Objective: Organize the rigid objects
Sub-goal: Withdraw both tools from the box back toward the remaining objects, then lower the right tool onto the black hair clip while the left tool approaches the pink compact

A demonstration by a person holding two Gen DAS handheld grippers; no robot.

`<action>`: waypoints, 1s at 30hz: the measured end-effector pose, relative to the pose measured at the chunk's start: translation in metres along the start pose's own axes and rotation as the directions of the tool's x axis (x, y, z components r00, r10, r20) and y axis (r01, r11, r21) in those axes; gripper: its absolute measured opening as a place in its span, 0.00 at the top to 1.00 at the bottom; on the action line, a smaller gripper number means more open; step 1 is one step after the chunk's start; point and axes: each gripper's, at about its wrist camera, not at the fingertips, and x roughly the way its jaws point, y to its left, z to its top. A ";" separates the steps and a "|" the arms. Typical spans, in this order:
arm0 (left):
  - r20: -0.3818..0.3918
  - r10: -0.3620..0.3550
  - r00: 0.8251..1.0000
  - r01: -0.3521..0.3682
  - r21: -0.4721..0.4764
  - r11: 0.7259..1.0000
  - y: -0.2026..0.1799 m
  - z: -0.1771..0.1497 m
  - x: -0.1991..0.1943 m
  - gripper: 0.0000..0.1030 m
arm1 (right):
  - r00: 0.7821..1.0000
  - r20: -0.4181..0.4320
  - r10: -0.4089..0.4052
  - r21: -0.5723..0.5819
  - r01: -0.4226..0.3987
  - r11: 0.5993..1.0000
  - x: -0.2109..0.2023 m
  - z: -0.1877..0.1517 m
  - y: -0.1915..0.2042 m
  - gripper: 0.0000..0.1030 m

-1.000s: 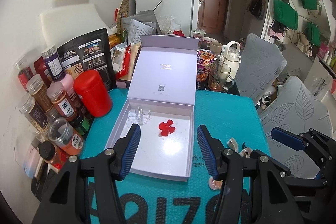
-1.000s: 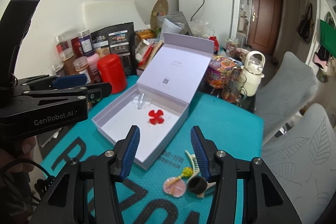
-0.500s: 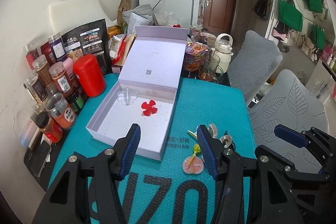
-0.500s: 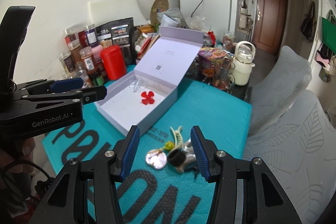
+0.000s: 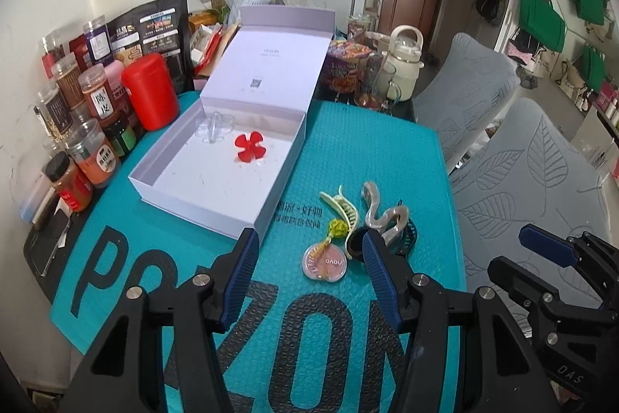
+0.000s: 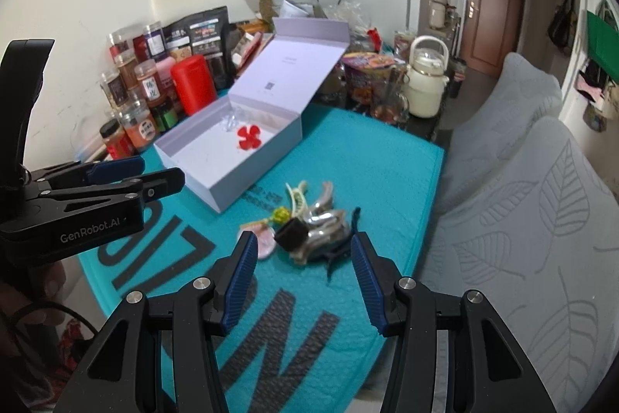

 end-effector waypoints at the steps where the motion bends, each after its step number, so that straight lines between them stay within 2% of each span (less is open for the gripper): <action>1: -0.010 -0.001 1.000 0.001 0.007 1.000 -0.001 -0.003 0.005 0.46 | 1.000 -0.008 -0.004 0.002 0.004 1.000 0.003 -0.002 -0.002 0.51; 6: -0.070 -0.035 0.997 0.037 0.034 0.999 -0.004 -0.011 0.035 0.46 | 0.998 -0.054 -0.018 0.026 0.019 0.999 0.023 -0.013 -0.009 0.51; 13: -0.147 -0.108 0.983 0.110 0.006 0.994 0.001 -0.022 0.073 0.46 | 0.995 -0.097 -0.027 0.057 0.033 0.998 0.048 -0.020 -0.016 0.50; 20: -0.194 -0.134 0.972 0.135 -0.005 0.991 0.003 -0.030 0.104 0.46 | 0.991 -0.129 -0.023 0.091 0.035 0.995 0.078 -0.028 -0.024 0.49; 25: -0.231 -0.164 0.959 0.173 0.022 0.985 -0.003 -0.034 0.126 0.46 | 0.988 -0.151 -0.023 0.141 0.045 0.989 0.098 -0.033 -0.033 0.49; 30: -0.248 -0.155 0.956 0.174 0.055 0.983 -0.006 -0.038 0.145 0.46 | 0.984 -0.179 -0.027 0.177 0.059 0.982 0.113 -0.042 -0.040 0.49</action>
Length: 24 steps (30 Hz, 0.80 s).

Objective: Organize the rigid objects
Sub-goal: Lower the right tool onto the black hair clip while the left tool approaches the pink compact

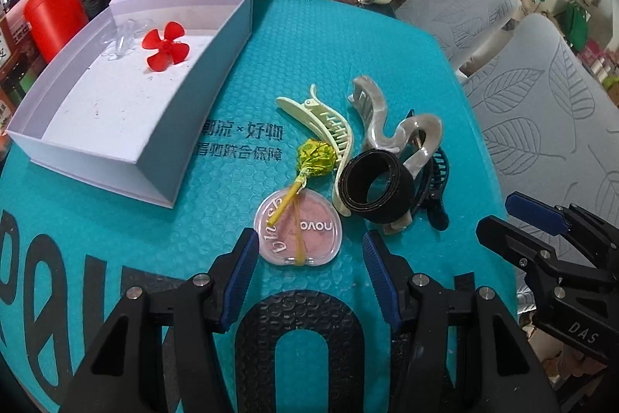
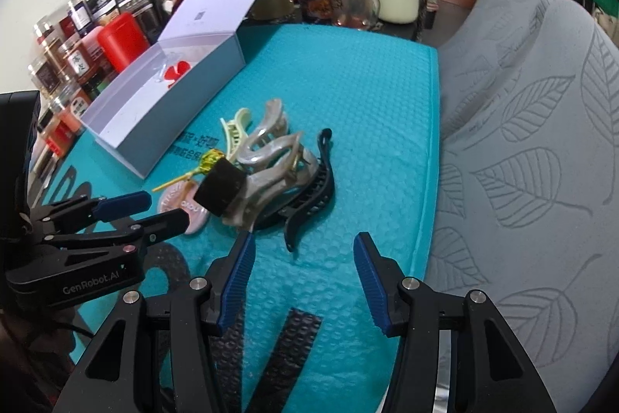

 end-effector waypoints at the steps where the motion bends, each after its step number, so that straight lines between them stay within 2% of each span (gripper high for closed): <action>1: -0.003 0.004 1.000 -0.004 0.007 1.000 0.001 0.000 0.002 0.46 | 1.000 -0.004 0.000 0.007 0.000 1.000 0.002 -0.001 -0.001 0.49; 8: 0.018 0.060 0.998 -0.062 0.115 0.991 -0.008 0.003 0.014 0.46 | 1.000 -0.008 -0.009 0.047 0.009 0.999 0.015 0.001 -0.008 0.48; 11: -0.009 0.061 0.998 -0.060 0.123 0.991 -0.006 0.005 0.024 0.46 | 1.000 -0.005 -0.013 0.057 0.013 0.998 0.020 0.004 -0.009 0.48; 15: 0.024 0.082 0.996 -0.085 0.179 0.980 -0.011 0.004 0.027 0.46 | 1.000 -0.002 -0.016 0.064 0.016 0.998 0.027 0.010 -0.010 0.47; 24: 0.033 0.054 0.998 -0.059 0.195 0.979 -0.006 0.005 0.025 0.46 | 1.000 -0.002 -0.012 0.073 0.012 0.997 0.039 0.022 -0.008 0.44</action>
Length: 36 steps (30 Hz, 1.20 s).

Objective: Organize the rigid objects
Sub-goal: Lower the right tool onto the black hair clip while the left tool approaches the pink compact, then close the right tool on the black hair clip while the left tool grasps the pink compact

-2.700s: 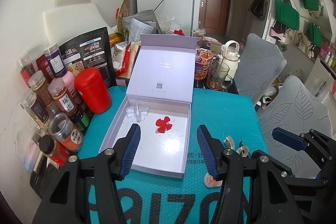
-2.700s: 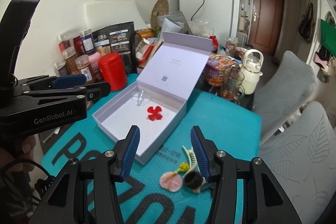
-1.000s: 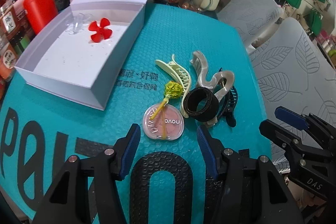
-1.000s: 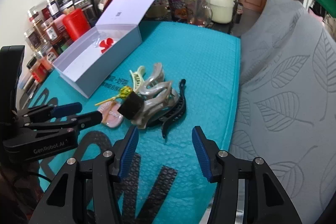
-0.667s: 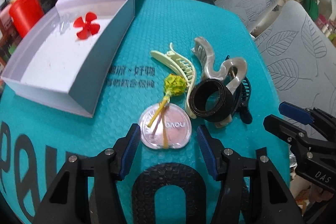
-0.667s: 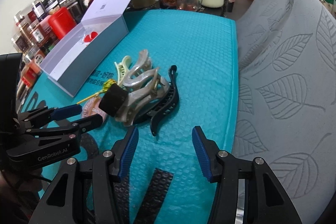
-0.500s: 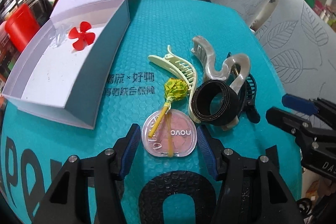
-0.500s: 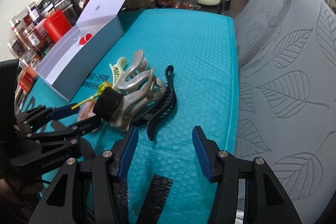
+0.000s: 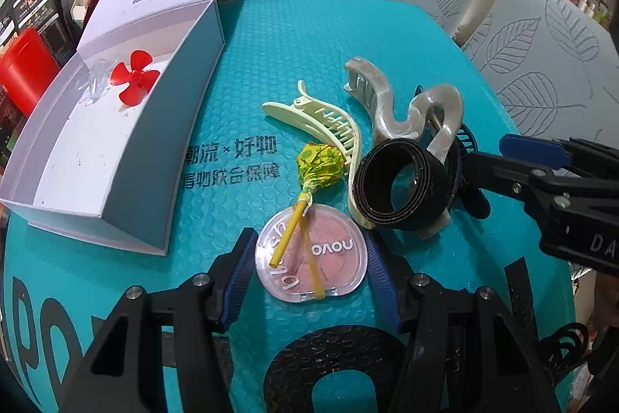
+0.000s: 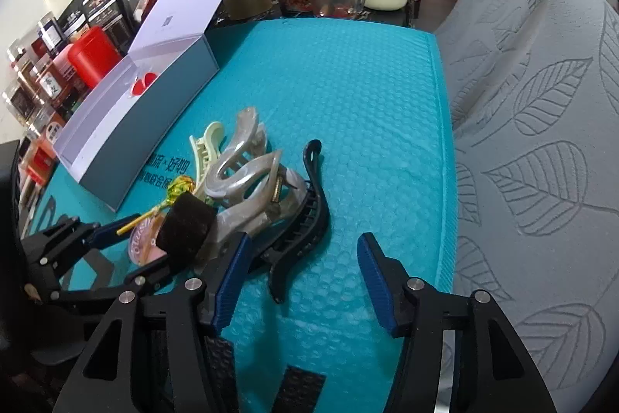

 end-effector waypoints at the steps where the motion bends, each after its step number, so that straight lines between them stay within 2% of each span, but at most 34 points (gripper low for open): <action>1: 0.001 -0.003 1.000 0.003 0.005 1.000 0.000 -0.001 -0.001 0.46 | 1.000 0.000 -0.001 0.002 0.001 1.000 0.002 0.002 0.000 0.44; 6: -0.014 -0.032 0.999 0.031 -0.016 0.999 0.007 -0.003 -0.004 0.46 | 1.000 0.001 -0.004 -0.001 0.004 1.000 0.010 0.007 0.002 0.44; 12: -0.030 -0.024 0.999 0.023 -0.011 1.000 0.015 -0.012 -0.011 0.46 | 0.999 -0.025 -0.029 -0.002 0.029 1.000 0.020 0.005 0.005 0.44; 14: -0.030 -0.021 0.999 0.021 -0.010 1.000 0.017 -0.014 -0.014 0.46 | 0.999 -0.038 -0.039 0.005 0.039 0.999 0.025 0.004 0.004 0.47; 15: -0.030 -0.020 0.999 0.020 -0.011 1.000 0.018 -0.015 -0.015 0.46 | 0.999 -0.034 -0.042 0.003 0.042 0.999 0.025 0.004 0.005 0.51; 16: -0.031 -0.019 0.999 0.019 -0.013 1.000 0.018 -0.015 -0.015 0.46 | 0.999 -0.028 -0.045 -0.006 0.044 0.999 0.025 0.004 0.005 0.61; 17: -0.031 -0.018 0.999 0.018 -0.014 1.000 0.019 -0.016 -0.016 0.46 | 0.998 -0.029 -0.056 -0.019 0.055 0.998 0.026 0.005 0.007 0.66; 22: -0.025 -0.018 1.000 0.018 -0.027 0.999 0.019 -0.017 -0.019 0.46 | 0.994 -0.028 -0.108 -0.014 0.108 0.994 0.023 0.007 0.002 0.79; 27: -0.021 -0.020 1.000 0.019 -0.026 0.999 0.016 -0.020 -0.023 0.46 | 0.990 -0.041 -0.137 -0.010 0.137 0.990 0.014 -0.003 -0.003 0.80; 36: -0.030 -0.016 0.999 0.015 -0.011 1.000 0.003 -0.039 -0.036 0.46 | 0.990 -0.076 -0.118 0.022 0.120 0.993 -0.006 -0.029 -0.011 0.80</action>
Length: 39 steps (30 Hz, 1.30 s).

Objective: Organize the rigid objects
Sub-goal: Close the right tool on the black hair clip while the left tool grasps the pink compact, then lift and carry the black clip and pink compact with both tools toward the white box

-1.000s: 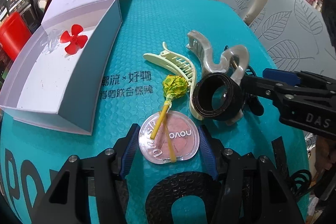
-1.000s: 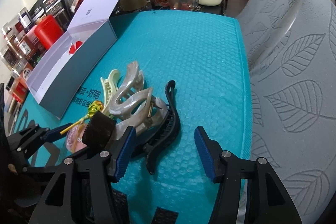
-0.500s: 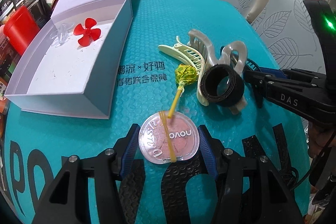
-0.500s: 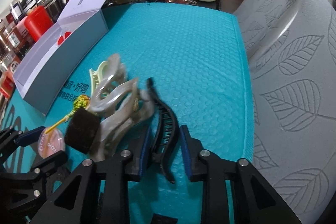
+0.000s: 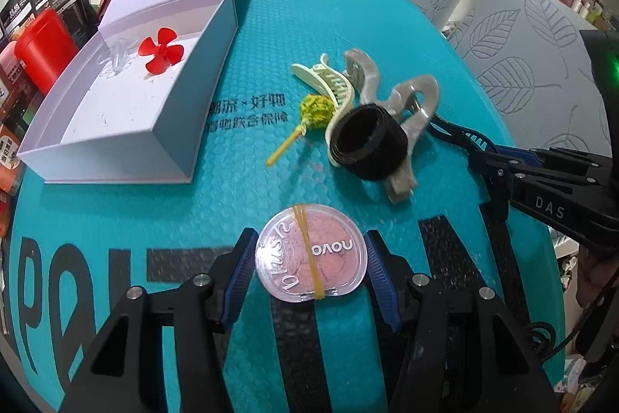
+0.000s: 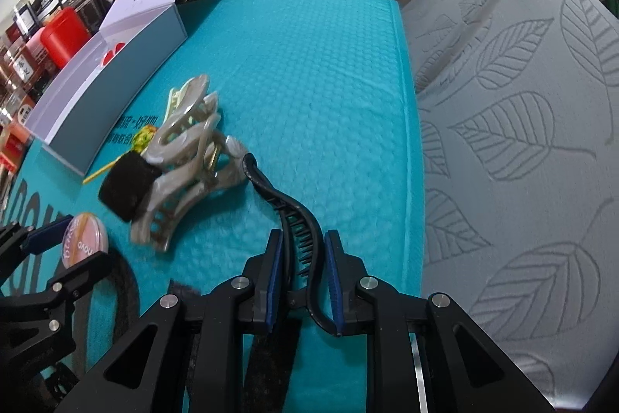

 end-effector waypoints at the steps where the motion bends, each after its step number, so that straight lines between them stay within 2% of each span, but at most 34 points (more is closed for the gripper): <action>1: -0.003 0.000 1.000 0.000 0.003 1.000 -0.002 -0.003 -0.002 0.46 | 1.000 -0.004 0.002 0.002 -0.002 1.000 -0.002 -0.004 0.000 0.80; 10: -0.063 0.003 0.998 -0.001 0.030 1.000 -0.013 -0.032 -0.003 0.46 | 0.998 -0.052 0.021 -0.038 -0.023 0.999 -0.017 -0.035 0.007 0.78; 11: -0.042 0.011 0.999 -0.010 0.042 0.999 -0.015 -0.034 -0.005 0.46 | 0.999 -0.052 0.013 -0.052 -0.015 0.999 -0.017 -0.036 0.009 0.78; 15: -0.031 0.006 0.999 -0.004 0.037 0.999 -0.015 -0.035 -0.004 0.46 | 0.999 -0.050 0.010 -0.088 -0.015 0.996 -0.014 -0.036 0.017 0.64; 18: -0.017 0.005 1.000 -0.004 0.042 0.999 -0.015 -0.034 -0.004 0.46 | 0.999 -0.043 0.006 -0.084 -0.009 0.996 -0.013 -0.035 0.018 0.63; 20: -0.010 0.000 1.000 0.000 0.043 0.999 -0.015 -0.035 -0.004 0.46 | 0.999 -0.037 0.003 -0.078 -0.006 0.997 -0.013 -0.035 0.017 0.66; 21: -0.010 0.000 1.000 0.000 0.044 0.999 -0.015 -0.035 -0.004 0.46 | 1.000 -0.028 -0.009 -0.083 0.007 0.997 -0.013 -0.035 0.017 0.78; 22: -0.009 0.000 1.000 0.001 0.044 0.999 -0.015 -0.035 -0.005 0.46 | 1.000 -0.024 -0.014 -0.090 0.012 0.996 -0.013 -0.035 0.018 0.80; 29: -0.019 -0.014 1.000 0.014 0.020 1.000 -0.012 -0.035 -0.012 0.46 | 1.000 -0.029 0.005 -0.086 -0.008 0.996 -0.017 -0.033 0.016 0.81; 39: 0.010 0.006 1.000 -0.007 0.020 1.000 -0.024 -0.030 -0.049 0.46 | 0.997 -0.048 0.059 -0.072 -0.063 0.995 -0.044 -0.043 0.008 0.81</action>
